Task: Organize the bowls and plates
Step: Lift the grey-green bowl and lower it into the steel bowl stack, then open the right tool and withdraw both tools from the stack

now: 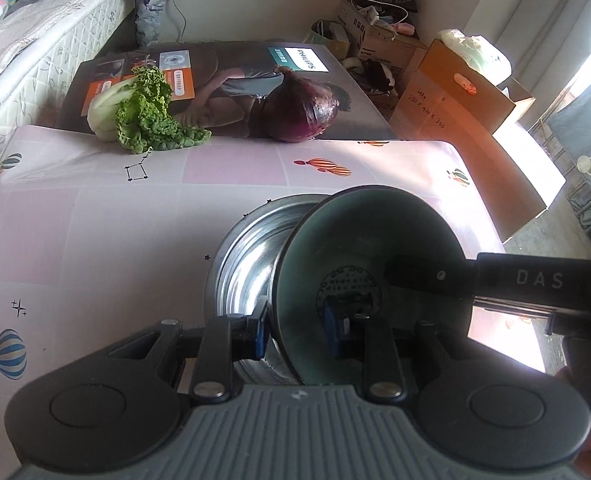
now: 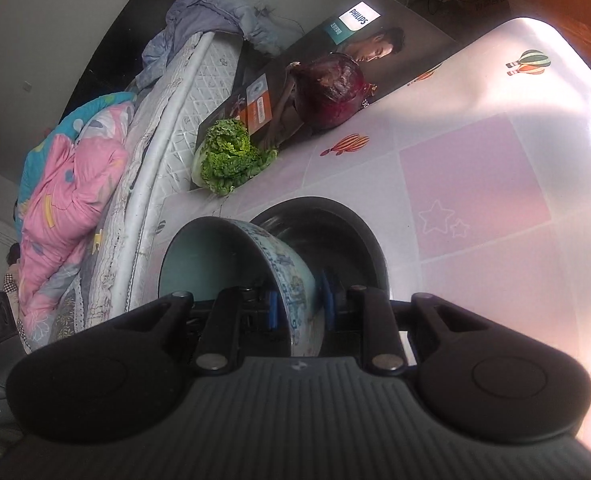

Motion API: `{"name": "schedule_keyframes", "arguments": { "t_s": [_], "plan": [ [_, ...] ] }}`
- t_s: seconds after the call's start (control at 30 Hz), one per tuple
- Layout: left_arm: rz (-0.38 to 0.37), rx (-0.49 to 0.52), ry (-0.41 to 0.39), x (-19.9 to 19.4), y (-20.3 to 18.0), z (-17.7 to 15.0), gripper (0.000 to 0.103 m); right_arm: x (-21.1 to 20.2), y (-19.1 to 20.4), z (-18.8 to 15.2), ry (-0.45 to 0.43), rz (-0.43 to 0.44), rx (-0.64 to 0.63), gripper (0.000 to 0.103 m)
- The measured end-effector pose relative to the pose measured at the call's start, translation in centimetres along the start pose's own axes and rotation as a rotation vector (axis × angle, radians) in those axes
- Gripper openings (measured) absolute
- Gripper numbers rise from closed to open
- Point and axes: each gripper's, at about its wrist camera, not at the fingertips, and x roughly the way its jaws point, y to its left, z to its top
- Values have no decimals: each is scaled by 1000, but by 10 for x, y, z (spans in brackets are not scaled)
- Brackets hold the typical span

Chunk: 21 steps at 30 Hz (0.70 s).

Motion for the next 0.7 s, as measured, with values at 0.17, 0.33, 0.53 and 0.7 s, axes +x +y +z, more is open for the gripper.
{"name": "schedule_keyframes", "arguments": {
  "t_s": [0.17, 0.33, 0.53, 0.7],
  "plan": [
    [-5, -6, 19, 12, 9, -3, 27, 18, 0, -3, -1, -74, -40, 20],
    [-12, -7, -1, 6, 12, -3, 27, 16, 2, 1, -60, -84, -54, 21],
    [-29, -40, -45, -22, 22, -5, 34, -10, 6, 5, -154, -54, -41, 29],
    [-59, -69, -100, -67, 34, -21, 52, -65, 14, -18, -226, 6, -51, 34]
  ]
}}
